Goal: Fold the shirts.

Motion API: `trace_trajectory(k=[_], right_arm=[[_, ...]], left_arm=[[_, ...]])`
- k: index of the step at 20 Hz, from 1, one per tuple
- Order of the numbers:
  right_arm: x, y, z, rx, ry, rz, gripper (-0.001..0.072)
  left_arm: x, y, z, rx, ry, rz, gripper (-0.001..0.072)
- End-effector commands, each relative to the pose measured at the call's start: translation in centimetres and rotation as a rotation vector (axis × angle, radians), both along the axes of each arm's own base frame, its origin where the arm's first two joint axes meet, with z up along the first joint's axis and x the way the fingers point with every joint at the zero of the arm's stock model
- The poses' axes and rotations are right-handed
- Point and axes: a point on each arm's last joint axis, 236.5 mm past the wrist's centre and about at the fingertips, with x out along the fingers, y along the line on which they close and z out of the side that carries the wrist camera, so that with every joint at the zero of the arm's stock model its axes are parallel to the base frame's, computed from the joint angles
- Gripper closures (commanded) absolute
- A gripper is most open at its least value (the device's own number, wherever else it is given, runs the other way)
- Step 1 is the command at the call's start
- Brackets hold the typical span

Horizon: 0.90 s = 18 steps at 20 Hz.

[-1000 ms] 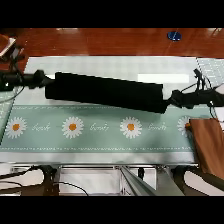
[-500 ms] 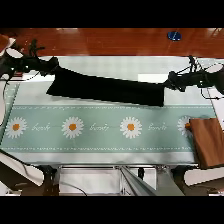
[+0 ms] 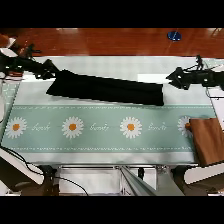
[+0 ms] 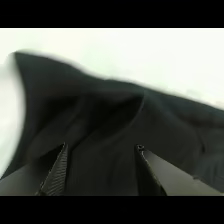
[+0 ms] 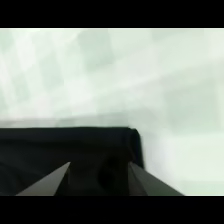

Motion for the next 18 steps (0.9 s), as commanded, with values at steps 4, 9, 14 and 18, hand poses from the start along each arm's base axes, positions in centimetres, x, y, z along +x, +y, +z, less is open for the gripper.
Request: trace_trajectory(k=[4, 9, 14, 18], right_arm=[[-6.0, -1.0, -3.7, -0.029, 0.195, 0.041, 0.0301], [-5.7, 5.1, -6.6, 0.021, 0.223, 0.093, 0.03], [-4.7, 9.6, -6.5, 0.097, 0.193, 0.133, 0.056], [-5.9, 9.1, -1.8, 0.105, 0.116, 0.223, 0.0688]], left_arm=[[-6.4, 1.8, 2.9, -0.04, 0.038, 0.011, 0.02], [-9.6, -7.0, 6.6, -0.126, -0.215, -0.062, 0.02], [-10.2, -10.7, 6.4, -0.116, -0.232, -0.121, 0.02], [-10.7, -13.1, 6.4, -0.118, -0.234, -0.179, 0.0267]])
